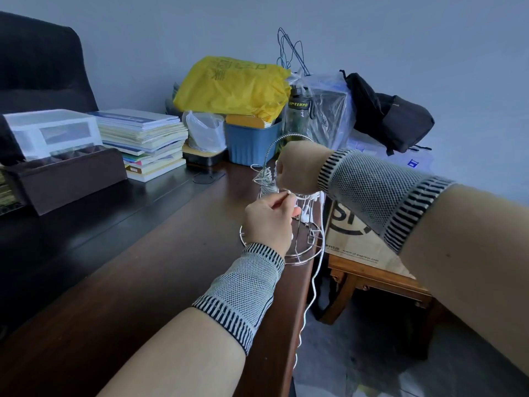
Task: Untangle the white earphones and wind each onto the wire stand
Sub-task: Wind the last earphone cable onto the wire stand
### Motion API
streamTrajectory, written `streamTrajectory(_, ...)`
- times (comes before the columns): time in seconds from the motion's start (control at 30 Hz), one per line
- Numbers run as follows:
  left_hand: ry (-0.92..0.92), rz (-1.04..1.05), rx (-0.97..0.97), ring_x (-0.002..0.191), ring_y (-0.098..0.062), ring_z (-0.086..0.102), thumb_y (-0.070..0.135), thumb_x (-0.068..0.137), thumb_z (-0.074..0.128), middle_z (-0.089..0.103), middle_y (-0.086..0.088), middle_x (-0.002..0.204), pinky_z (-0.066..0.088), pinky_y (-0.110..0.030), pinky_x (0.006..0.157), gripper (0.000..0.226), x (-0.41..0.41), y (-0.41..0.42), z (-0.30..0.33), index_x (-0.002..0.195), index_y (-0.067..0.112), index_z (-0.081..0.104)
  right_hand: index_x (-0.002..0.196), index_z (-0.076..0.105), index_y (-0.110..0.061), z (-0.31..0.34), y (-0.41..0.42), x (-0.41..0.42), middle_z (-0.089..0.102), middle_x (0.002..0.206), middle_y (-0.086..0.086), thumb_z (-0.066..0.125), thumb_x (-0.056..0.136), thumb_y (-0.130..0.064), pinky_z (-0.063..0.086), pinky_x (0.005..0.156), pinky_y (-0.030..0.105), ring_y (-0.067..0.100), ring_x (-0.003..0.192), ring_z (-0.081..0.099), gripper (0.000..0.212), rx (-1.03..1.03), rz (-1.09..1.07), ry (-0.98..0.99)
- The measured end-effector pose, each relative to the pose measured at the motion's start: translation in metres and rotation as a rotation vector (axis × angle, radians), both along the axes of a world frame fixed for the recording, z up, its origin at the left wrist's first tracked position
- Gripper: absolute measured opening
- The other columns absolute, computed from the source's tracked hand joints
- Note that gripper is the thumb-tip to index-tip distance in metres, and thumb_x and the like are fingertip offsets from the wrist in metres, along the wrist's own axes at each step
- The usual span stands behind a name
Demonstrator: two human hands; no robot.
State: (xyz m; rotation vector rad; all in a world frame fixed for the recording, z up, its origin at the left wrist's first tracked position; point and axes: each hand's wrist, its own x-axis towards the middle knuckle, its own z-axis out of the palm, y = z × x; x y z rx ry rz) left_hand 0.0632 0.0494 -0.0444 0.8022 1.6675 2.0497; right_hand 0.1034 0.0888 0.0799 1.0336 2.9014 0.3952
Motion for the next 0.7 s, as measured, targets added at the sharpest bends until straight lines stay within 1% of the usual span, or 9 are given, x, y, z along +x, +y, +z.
streamTrajectory(0.13, 0.065, 0.037, -0.053, 0.054, -0.010, 0.058, 0.000, 0.079, 0.063, 0.063, 0.005, 0.051, 0.047, -0.027, 0.053, 0.042, -0.005, 0.002, -0.003, 0.046, 0.025, 0.062, 0.063, 0.042, -0.012, -0.013, -0.015, 0.002, 0.046, 0.066, 0.002, 0.052, 0.093, -0.017, 0.040, 0.058, 0.029, 0.019, 0.064, 0.050, 0.033, 0.098, 0.030, 0.011)
streamTrajectory(0.2, 0.061, 0.038, -0.053, 0.050, 0.000, 0.048, -0.008, 0.083, 0.056, 0.060, 0.006, 0.059, 0.041, -0.019, 0.054, 0.043, -0.006, 0.000, -0.003, 0.051, 0.021, 0.060, 0.061, 0.032, -0.014, -0.022, -0.026, 0.010, 0.041, 0.066, 0.002, 0.055, 0.091, -0.018, 0.041, 0.064, 0.031, 0.023, 0.068, 0.048, 0.038, 0.106, 0.042, 0.108)
streamTrajectory(0.23, 0.041, 0.022, -0.049, 0.054, 0.002, 0.047, -0.010, 0.086, 0.052, 0.061, 0.003, 0.068, 0.041, -0.017, 0.059, 0.039, -0.005, -0.001, -0.002, 0.063, 0.018, 0.066, 0.063, 0.032, -0.014, -0.027, -0.031, 0.014, 0.041, 0.070, 0.002, 0.054, 0.091, -0.017, 0.040, 0.065, 0.032, 0.024, 0.072, 0.047, 0.036, 0.114, 0.051, 0.154)
streamTrajectory(0.3, 0.012, 0.008, -0.033, 0.063, -0.007, 0.050, -0.011, 0.091, 0.046, 0.059, 0.001, 0.070, 0.043, -0.020, 0.067, 0.029, -0.006, 0.000, -0.003, 0.080, 0.002, 0.069, 0.073, 0.045, -0.014, -0.040, -0.036, 0.021, 0.041, 0.083, 0.003, 0.049, 0.091, -0.014, 0.037, 0.066, 0.033, 0.024, 0.076, 0.043, 0.019, 0.138, 0.093, 0.235)
streamTrajectory(0.33, 0.048, -0.008, -0.026, 0.057, -0.007, 0.050, -0.012, 0.092, 0.045, 0.058, 0.004, 0.061, 0.043, -0.021, 0.064, 0.032, -0.005, -0.001, -0.003, 0.077, 0.001, 0.070, 0.082, 0.054, -0.015, -0.049, -0.036, 0.027, 0.040, 0.087, 0.001, 0.047, 0.092, -0.014, 0.037, 0.065, 0.032, 0.023, 0.075, 0.043, 0.012, 0.148, 0.109, 0.272)
streamTrajectory(0.4, 0.071, -0.011, -0.010, 0.044, -0.004, 0.050, -0.015, 0.089, 0.050, 0.057, 0.009, 0.047, 0.044, -0.019, 0.053, 0.039, -0.007, 0.000, -0.003, 0.064, 0.010, 0.068, 0.096, 0.065, -0.017, -0.071, -0.029, 0.040, 0.046, 0.089, -0.002, 0.048, 0.093, -0.016, 0.044, 0.065, 0.032, 0.021, 0.073, 0.050, 0.017, 0.129, 0.136, 0.432)
streamTrajectory(0.53, 0.098, -0.027, -0.015, 0.040, -0.018, 0.055, 0.013, 0.086, 0.068, 0.067, 0.007, 0.056, 0.052, -0.031, 0.047, 0.010, -0.010, 0.001, -0.006, 0.083, 0.016, 0.078, 0.090, 0.074, -0.015, -0.096, -0.008, 0.064, 0.066, 0.075, -0.005, 0.061, 0.089, -0.014, 0.047, 0.060, 0.023, 0.012, 0.062, 0.058, 0.013, -0.175, 0.033, 0.964)
streamTrajectory(0.6, 0.054, -0.033, 0.003, 0.058, -0.029, 0.069, 0.015, 0.085, 0.069, 0.073, 0.004, 0.066, 0.058, -0.043, 0.053, 0.010, -0.007, -0.001, -0.005, 0.084, 0.020, 0.077, 0.079, 0.070, -0.011, -0.097, 0.003, 0.070, 0.065, 0.064, -0.001, 0.064, 0.090, -0.021, 0.049, 0.055, 0.028, 0.009, 0.052, 0.054, 0.016, -0.460, -0.117, 1.027)
streamTrajectory(0.7, -0.013, -0.048, 0.007, 0.076, -0.025, 0.074, 0.011, 0.086, 0.067, 0.074, 0.006, 0.069, 0.060, -0.033, 0.059, 0.013, -0.003, -0.004, -0.001, 0.095, 0.012, 0.076, 0.070, 0.064, -0.008, -0.099, 0.012, 0.076, 0.059, 0.054, 0.002, 0.065, 0.089, -0.037, 0.050, 0.052, 0.031, 0.009, 0.044, 0.051, 0.035, -0.601, -0.230, 0.993)
